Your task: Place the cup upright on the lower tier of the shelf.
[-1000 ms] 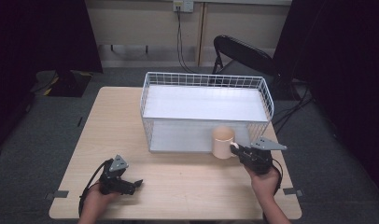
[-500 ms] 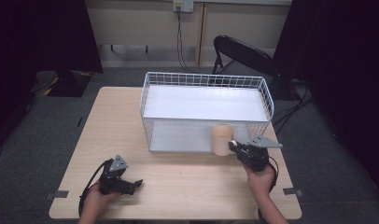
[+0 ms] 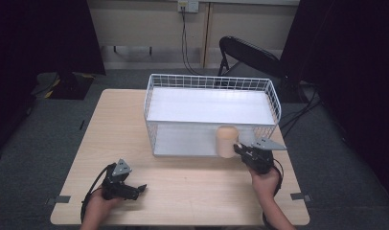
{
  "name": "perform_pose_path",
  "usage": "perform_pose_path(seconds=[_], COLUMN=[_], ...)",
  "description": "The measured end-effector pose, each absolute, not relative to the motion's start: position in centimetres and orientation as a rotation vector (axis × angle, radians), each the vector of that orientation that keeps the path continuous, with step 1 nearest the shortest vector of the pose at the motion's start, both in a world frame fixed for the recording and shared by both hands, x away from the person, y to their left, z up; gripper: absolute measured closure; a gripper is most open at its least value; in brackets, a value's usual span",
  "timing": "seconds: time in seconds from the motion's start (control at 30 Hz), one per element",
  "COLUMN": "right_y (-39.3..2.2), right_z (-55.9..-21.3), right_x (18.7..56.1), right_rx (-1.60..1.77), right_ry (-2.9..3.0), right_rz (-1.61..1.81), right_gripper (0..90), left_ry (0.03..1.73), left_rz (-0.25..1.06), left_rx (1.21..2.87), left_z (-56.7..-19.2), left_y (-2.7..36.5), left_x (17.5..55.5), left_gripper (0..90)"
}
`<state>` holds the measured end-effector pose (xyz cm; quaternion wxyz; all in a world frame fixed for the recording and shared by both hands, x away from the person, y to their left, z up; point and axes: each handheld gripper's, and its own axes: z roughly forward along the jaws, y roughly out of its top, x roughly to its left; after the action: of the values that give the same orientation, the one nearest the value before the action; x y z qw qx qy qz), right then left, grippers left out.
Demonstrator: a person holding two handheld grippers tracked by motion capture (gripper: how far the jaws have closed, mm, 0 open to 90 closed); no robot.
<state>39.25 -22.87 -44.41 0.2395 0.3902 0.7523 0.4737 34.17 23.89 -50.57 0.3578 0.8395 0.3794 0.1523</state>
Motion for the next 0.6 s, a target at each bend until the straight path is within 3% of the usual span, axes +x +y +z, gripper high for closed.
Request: perform_pose_path(seconds=[0.6], right_y=[-22.26], right_z=[-44.64], right_x=[39.59], right_rx=[1.108], right_ry=[2.054], right_rz=[1.278], right_gripper=[80.0], left_ry=[0.979], left_rz=[0.393], left_rx=[2.167], left_z=[-50.56], left_y=[23.89], left_x=[34.17], left_gripper=[0.0])
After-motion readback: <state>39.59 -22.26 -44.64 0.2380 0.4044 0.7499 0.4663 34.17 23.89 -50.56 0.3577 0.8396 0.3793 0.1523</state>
